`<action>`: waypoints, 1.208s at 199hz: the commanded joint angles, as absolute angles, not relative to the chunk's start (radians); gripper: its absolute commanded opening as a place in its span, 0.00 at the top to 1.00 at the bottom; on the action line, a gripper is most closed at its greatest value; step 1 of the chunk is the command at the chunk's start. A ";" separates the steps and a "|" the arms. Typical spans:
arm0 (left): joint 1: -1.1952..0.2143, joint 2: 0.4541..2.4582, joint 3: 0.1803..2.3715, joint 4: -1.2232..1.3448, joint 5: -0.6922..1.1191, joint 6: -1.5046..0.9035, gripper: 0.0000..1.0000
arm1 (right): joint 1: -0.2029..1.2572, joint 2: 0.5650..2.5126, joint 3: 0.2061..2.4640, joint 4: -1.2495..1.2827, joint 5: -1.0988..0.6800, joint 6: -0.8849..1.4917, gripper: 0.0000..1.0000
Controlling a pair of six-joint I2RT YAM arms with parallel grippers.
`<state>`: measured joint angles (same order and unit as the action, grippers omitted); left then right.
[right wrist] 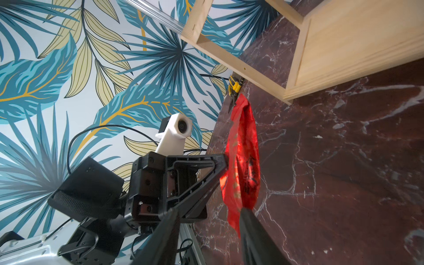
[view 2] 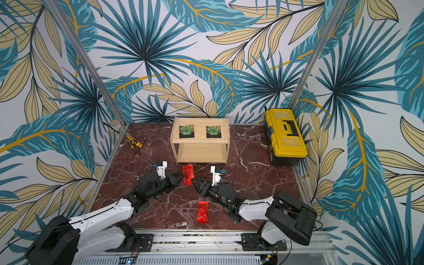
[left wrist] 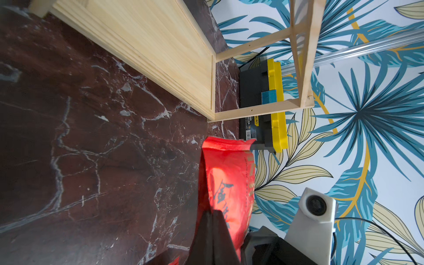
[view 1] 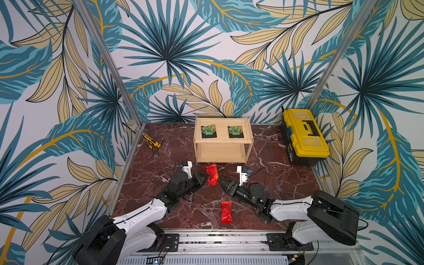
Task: Place the tea bags on the shelf by color
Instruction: Pick up the tea bag from the center of the board.
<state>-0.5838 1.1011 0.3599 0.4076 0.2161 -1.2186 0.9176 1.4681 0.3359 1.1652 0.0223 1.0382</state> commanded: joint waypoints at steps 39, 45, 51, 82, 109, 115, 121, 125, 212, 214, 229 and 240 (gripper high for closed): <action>-0.585 1.094 0.316 0.492 0.165 -1.267 1.00 | 0.919 1.595 0.285 1.412 0.103 1.059 0.54; -0.586 1.092 0.315 0.492 0.163 -1.267 1.00 | 0.919 1.586 0.280 1.404 0.108 1.054 0.54; -0.586 1.090 0.313 0.492 0.162 -1.266 1.00 | 0.920 1.573 0.275 1.390 0.116 1.052 0.54; -0.584 1.086 0.311 0.494 0.154 -1.267 1.00 | 0.919 1.524 0.288 1.292 0.125 1.039 0.54; -0.586 1.100 0.316 0.514 0.165 -1.273 1.00 | 0.919 1.558 0.332 1.292 0.093 1.048 0.55; -0.585 1.104 0.316 0.519 0.170 -1.274 1.00 | 0.918 1.575 0.335 1.317 0.091 1.052 0.57; -0.584 1.108 0.316 0.524 0.173 -1.274 1.00 | 0.914 1.593 0.336 1.352 0.083 1.054 0.59; -0.585 1.110 0.316 0.529 0.178 -1.274 1.00 | 0.911 1.606 0.335 1.375 0.075 1.057 0.60; -0.580 1.082 0.310 0.522 0.180 -1.277 1.00 | 0.888 1.668 0.327 1.429 0.059 1.098 0.62; -0.579 1.083 0.310 0.523 0.181 -1.278 1.00 | 0.888 1.669 0.332 1.430 0.055 1.099 0.62; -0.580 1.090 0.310 0.533 0.186 -1.281 1.00 | 0.889 1.688 0.362 1.430 0.023 1.103 0.63; -0.580 1.093 0.310 0.534 0.189 -1.280 1.00 | 0.887 1.692 0.372 1.430 0.016 1.103 0.66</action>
<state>-0.5827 1.0950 0.3359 0.5014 0.1780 -1.2762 0.8898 1.6714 0.3393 1.3975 0.0578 1.0931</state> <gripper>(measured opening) 0.043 0.362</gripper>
